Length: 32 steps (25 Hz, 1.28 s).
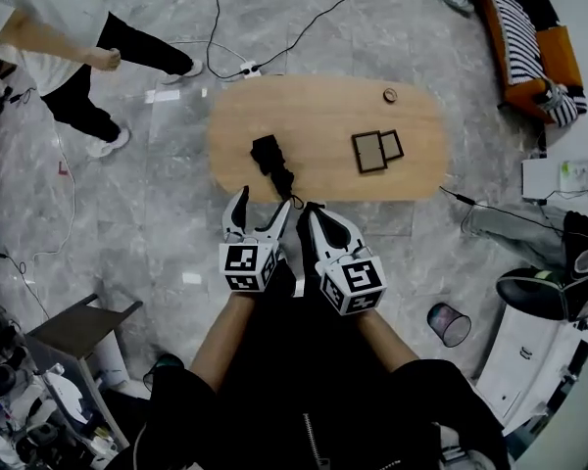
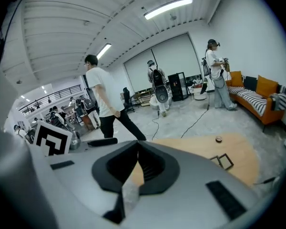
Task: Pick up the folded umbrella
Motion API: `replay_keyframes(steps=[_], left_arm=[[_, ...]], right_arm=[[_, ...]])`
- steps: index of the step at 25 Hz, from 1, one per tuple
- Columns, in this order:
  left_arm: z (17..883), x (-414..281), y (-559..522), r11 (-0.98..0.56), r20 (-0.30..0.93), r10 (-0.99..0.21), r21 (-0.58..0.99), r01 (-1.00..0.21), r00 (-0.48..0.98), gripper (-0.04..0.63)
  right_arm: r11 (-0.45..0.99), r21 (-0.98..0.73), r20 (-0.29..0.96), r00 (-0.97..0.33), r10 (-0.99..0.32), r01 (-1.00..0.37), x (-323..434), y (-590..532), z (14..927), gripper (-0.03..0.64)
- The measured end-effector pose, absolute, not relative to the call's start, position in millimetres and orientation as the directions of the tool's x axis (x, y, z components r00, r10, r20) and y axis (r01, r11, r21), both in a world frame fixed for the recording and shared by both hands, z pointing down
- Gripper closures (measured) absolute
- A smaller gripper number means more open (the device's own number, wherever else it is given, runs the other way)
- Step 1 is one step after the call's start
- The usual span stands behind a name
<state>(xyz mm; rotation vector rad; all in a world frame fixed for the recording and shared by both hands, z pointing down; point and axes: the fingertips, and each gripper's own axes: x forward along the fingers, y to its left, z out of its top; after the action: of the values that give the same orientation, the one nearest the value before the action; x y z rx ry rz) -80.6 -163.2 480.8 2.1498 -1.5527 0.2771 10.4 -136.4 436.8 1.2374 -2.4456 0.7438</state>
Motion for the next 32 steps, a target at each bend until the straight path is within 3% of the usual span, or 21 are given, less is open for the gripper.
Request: replay_keyframes(steps=[32], left_arm=[[636, -67, -217, 0.011, 0.663, -0.706, 0.364, -0.931, 0.250, 0.233]], right_arm=[[0.534, -0.245, 0.571, -0.565, -0.596, -0.810, 50, -203, 475, 0.606]])
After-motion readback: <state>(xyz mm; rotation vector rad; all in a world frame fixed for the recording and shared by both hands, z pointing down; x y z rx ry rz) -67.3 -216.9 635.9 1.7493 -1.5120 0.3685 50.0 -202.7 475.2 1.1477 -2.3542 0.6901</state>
